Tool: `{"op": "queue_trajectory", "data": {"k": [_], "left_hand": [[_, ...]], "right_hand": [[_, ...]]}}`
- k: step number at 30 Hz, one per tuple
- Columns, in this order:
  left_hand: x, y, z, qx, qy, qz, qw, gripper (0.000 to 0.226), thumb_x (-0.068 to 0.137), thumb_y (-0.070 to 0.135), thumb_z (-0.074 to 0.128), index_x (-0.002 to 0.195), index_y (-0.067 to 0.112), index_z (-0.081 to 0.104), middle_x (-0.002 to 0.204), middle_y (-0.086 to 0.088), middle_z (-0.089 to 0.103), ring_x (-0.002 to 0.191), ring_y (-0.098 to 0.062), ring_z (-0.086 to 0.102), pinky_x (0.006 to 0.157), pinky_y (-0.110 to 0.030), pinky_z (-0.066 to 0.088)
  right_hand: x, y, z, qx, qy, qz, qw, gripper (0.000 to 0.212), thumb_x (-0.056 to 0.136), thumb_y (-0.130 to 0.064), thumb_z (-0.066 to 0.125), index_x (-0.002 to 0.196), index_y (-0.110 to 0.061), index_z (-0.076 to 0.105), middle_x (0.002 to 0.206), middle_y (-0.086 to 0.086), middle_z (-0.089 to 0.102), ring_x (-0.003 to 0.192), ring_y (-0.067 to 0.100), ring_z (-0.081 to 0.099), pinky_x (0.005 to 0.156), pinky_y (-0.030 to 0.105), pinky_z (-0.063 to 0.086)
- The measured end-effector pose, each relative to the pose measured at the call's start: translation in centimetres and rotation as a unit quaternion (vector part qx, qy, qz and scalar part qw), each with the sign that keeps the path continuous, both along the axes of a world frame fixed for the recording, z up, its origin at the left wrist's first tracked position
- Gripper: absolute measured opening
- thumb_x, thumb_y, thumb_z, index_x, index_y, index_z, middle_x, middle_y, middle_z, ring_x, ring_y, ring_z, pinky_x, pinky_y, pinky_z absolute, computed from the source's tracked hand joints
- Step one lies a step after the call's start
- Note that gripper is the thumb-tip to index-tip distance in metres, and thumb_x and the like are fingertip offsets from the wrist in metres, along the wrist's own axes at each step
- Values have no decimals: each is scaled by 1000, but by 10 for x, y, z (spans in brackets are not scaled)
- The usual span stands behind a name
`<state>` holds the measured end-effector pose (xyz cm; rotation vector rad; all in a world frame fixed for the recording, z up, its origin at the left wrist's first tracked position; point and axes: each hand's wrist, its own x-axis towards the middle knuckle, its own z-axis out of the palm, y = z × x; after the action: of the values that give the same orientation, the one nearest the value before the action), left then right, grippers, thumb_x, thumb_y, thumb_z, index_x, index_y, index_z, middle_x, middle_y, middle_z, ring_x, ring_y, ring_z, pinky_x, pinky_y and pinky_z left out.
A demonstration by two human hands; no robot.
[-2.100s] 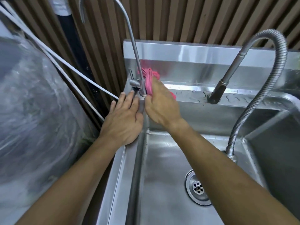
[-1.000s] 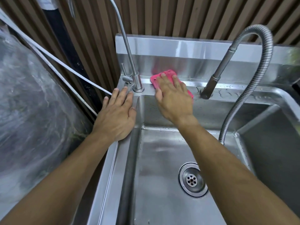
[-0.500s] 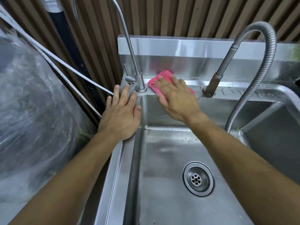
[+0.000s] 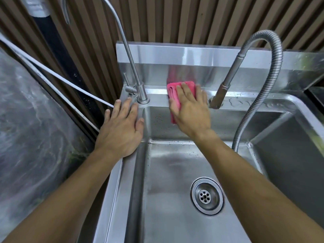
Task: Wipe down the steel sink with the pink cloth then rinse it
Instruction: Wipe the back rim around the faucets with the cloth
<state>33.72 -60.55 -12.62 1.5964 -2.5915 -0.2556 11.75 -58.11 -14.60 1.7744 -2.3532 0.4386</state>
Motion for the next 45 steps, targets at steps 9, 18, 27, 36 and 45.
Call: {"op": "queue_trajectory", "data": {"k": [9, 18, 27, 36, 45], "left_hand": [[1, -1, -2, -6, -2, -3, 1000, 61, 108, 44, 19, 165, 21, 15, 174, 3, 1, 160, -23, -4, 129, -51, 4], [1, 0, 0, 1, -1, -4, 1000, 62, 108, 45, 18, 166, 22, 12, 174, 5, -3, 160, -20, -8, 129, -50, 0], [-3, 4, 2, -43, -29, -70, 996, 72, 100, 47, 3, 166, 18, 13, 174, 0, 8, 160, -25, -4, 130, -43, -3], [0, 6, 0, -33, -38, -68, 996, 75, 98, 51, 0, 166, 20, 10, 173, 3, 9, 161, -20, -2, 130, -38, -2], [-2, 2, 0, -38, -25, -58, 997, 71, 99, 44, 8, 165, 20, 18, 172, 3, 17, 160, -19, 4, 130, -38, 2]], "right_hand": [[36, -18, -4, 0, -8, -112, 994, 67, 108, -41, 22, 161, 1, 20, 168, 24, 19, 158, 40, 12, 130, 50, 8], [20, -15, -4, 0, -50, -160, 986, 72, 108, -43, 27, 162, 1, 11, 170, 21, 7, 159, 38, 0, 127, 46, -3], [7, -10, -14, -81, -37, -109, 990, 59, 109, -36, 31, 156, -1, 36, 164, 20, 34, 156, 37, 23, 127, 44, 9], [9, -6, -10, -55, -39, -123, 990, 59, 111, -36, 28, 158, 0, 32, 165, 21, 30, 157, 37, 20, 128, 45, 12], [50, -30, -14, -98, -58, -53, 992, 59, 105, -33, 32, 152, 1, 43, 159, 22, 40, 153, 39, 30, 127, 49, 18]]}}
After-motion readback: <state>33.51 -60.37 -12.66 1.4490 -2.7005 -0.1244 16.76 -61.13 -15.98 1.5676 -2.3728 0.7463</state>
